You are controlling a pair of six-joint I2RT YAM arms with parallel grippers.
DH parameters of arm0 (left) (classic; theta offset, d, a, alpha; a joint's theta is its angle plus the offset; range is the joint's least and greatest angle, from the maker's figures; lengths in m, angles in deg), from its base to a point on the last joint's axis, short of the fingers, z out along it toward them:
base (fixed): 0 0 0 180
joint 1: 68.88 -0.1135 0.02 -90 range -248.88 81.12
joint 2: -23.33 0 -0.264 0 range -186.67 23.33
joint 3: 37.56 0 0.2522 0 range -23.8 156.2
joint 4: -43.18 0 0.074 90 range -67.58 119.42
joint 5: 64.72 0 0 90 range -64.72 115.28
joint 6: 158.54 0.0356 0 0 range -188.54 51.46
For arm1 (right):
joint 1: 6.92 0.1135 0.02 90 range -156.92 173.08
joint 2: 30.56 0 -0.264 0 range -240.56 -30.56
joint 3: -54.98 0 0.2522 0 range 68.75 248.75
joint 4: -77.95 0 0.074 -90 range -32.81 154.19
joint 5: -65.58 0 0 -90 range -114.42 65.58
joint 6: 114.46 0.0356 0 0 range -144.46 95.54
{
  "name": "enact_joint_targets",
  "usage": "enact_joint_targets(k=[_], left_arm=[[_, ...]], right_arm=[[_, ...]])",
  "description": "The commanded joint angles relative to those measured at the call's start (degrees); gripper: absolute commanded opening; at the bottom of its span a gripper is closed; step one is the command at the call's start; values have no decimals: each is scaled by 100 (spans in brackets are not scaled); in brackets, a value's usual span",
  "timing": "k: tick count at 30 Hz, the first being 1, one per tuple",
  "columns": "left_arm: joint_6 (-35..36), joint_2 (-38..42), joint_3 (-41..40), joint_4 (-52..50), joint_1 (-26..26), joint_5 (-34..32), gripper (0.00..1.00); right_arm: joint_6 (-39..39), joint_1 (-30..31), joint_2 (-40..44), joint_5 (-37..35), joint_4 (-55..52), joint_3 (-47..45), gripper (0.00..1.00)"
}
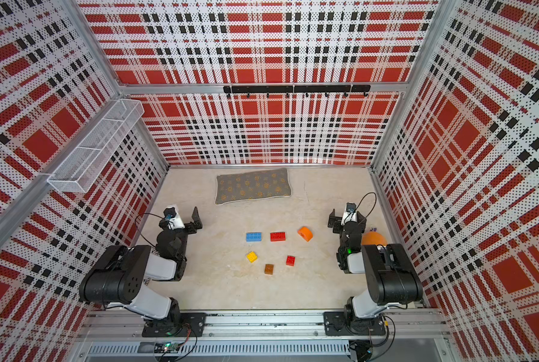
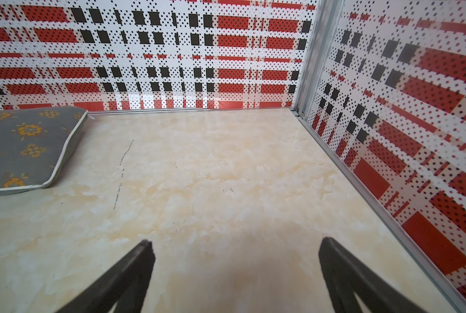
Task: Assemble an ice cream with lego
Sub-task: Pick up the lego brick from the center of the board.
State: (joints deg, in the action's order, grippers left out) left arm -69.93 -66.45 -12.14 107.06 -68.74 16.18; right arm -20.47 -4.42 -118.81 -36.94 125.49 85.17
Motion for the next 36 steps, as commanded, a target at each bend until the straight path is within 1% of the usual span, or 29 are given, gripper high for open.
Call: enact_joint_targets(k=[1,8,9,10,12,13,14,16,17,18,19,20,22,23,25,27,28,29,31,33,35,36], left_arm=[[-46,-48,91,155,22,-2,99],[-46,-49,100,139,17,3,99],[-46,-40,92,144,19,-6,100],[-59,-25,103,130,29,-76,97],[-178,201,181,-189,29,-439,93],[-222,424,244,-490,57,-698,91],[-251,643,342,-815,113,-1002,88],[-416,1211,740,-2063,336,-1829,84],[-519,1420,935,-2565,430,-2033,83],[-643,1599,1195,-3172,517,-2147,80],[-799,1720,1431,-3669,599,-2201,76],[-952,1775,1607,-4024,668,-2269,73],[-1303,1854,2009,-4804,849,-2319,71],[-1399,1871,2222,-5148,939,-2299,69],[-1610,1889,2675,-5888,1197,-2336,65],[-1880,1878,3164,-6706,1511,-2350,62],[-1952,1853,3437,-7166,1704,-2350,60],[-2168,1821,3665,-7549,1837,-2350,59],[-2410,1739,4103,-8276,2167,-2363,58],[-2653,1630,4432,-8915,2468,-2435,57],[-2860,1515,4696,-9443,2685,-2412,50],[-2990,1471,4778,-9689,2761,-2375,49]], right_arm=[[52,33,-48,-58,164,69,100],[58,14,-51,-8,172,70,100],[67,5,-43,3,165,61,98],[71,7,-43,16,187,53,96],[27,2,36,17,110,118,90],[-1,17,259,38,-541,323,86],[5,50,509,38,-1368,623,85],[7,181,870,-68,-3446,1588,85],[-28,278,897,-208,-4165,1977,83],[-28,412,886,-208,-4165,2425,83],[-135,588,835,-574,-5472,2835,78],[-163,745,798,-764,-5944,3104,77],[-163,1129,638,-764,-5944,3853,77],[28,1295,540,-1102,-7954,4198,76],[433,1793,402,-1399,-9138,4819,74],[913,2284,409,-1634,-9826,5116,74],[1197,2514,441,-1651,-10085,5210,74],[1491,2674,464,-1610,-10287,5270,74],[2120,3043,492,-1467,-10695,5368,74],[2649,3242,477,-1193,-10944,5381,74],[3097,3372,441,-870,-11049,5309,74],[3252,3416,412,-693,-11073,5250,76]])
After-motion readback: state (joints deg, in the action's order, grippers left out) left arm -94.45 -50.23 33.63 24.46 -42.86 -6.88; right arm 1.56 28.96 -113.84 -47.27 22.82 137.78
